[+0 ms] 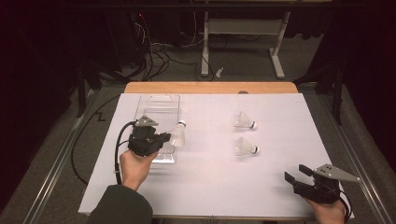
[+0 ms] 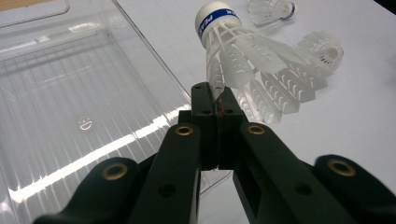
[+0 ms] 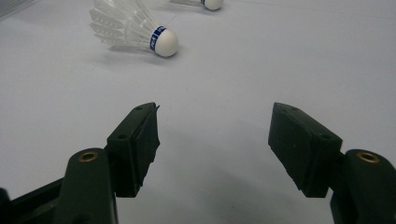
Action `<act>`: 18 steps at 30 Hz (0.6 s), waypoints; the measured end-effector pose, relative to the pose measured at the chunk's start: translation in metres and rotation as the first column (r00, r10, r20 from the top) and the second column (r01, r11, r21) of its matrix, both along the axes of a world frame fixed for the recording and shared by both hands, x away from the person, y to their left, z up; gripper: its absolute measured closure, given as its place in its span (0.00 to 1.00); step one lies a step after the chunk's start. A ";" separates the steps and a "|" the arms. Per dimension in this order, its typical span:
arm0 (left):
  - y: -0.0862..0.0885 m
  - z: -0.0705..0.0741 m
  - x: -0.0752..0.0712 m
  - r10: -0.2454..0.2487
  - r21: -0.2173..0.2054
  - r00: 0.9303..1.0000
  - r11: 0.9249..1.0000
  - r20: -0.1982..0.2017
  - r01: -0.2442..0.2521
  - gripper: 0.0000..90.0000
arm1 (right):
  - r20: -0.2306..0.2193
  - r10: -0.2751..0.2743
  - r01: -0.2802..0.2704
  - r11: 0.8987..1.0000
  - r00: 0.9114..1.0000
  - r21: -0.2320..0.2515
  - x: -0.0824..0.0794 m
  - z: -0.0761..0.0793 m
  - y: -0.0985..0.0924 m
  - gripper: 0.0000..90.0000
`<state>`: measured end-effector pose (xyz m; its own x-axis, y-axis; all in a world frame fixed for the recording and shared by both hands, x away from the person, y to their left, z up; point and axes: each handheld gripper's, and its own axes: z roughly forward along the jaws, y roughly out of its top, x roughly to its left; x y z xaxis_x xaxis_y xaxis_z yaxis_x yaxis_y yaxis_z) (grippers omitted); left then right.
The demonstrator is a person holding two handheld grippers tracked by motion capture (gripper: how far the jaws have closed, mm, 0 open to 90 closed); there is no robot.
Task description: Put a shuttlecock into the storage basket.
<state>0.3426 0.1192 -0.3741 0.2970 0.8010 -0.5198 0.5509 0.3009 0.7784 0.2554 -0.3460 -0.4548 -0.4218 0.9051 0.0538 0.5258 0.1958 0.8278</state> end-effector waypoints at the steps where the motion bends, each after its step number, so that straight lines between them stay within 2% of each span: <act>1: 0.000 0.000 0.001 0.003 -0.003 1.000 1.000 0.001 -0.003 1.00 | -0.001 -0.002 0.002 1.000 1.000 0.002 0.000 0.000 0.000 0.37; 8: 0.007 0.001 0.010 0.032 0.003 0.999 0.999 -0.005 -0.032 1.00 | 0.006 -0.002 0.002 1.000 1.000 0.001 -0.001 0.001 -0.001 0.37; 12: 0.008 0.002 0.013 0.034 0.031 0.999 0.999 0.001 -0.034 1.00 | 0.004 -0.004 0.004 1.000 1.000 0.004 -0.001 0.001 -0.002 0.37; 18: 0.009 0.002 0.019 0.041 0.043 0.999 0.998 -0.003 -0.041 1.00 | 0.004 -0.003 0.003 1.000 1.000 0.002 -0.001 0.001 -0.001 0.37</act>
